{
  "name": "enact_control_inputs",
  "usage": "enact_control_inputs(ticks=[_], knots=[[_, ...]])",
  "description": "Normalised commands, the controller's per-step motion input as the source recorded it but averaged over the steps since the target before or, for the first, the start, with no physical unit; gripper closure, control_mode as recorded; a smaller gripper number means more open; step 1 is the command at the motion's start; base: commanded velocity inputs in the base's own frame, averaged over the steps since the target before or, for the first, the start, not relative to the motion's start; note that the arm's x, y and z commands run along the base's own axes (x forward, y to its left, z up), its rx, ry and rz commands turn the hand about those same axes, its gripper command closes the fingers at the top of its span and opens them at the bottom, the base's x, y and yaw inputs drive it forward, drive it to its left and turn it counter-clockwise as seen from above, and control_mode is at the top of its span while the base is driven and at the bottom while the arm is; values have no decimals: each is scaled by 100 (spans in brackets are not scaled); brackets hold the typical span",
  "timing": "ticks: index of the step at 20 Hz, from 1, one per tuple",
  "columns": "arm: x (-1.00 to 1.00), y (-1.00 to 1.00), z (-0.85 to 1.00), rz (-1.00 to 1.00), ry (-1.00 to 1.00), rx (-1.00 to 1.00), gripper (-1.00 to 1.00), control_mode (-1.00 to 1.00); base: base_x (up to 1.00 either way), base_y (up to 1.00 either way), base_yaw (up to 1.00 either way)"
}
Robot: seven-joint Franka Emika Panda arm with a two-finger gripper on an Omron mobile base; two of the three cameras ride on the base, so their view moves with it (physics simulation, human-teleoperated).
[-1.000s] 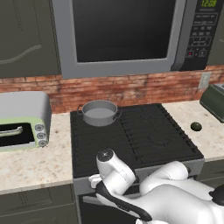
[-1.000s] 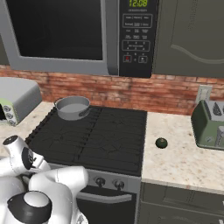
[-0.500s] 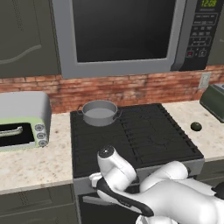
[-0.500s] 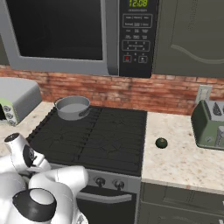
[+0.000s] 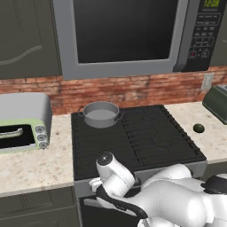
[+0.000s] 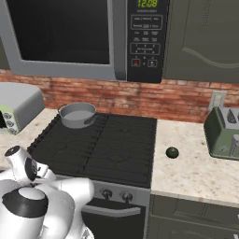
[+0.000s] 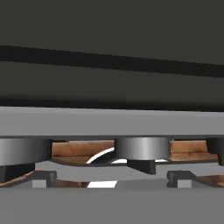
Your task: Turn on the burner for the pot on the stove. Wait thirty seconds for the pot to heat up. Then add the squash to the pot.
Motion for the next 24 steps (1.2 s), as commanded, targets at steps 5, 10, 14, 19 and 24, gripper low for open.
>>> enact_control_inputs(ticks=[5, 10, 14, 19, 24], knots=[[28, -70, -69, 11, -6, 0, -100, -100, 0, 0, 0], [16, -80, -43, 4, -6, 0, -100, -100, 0, 0, 0], [7, -85, -47, 0, -3, 4, -100, -100, 0, 0, 0], [-1, -51, -86, 9, 0, 33, -100, -100, 0, 0, 0], [-1, -30, -100, 14, 0, 42, -100, -100, 0, 0, 0]])
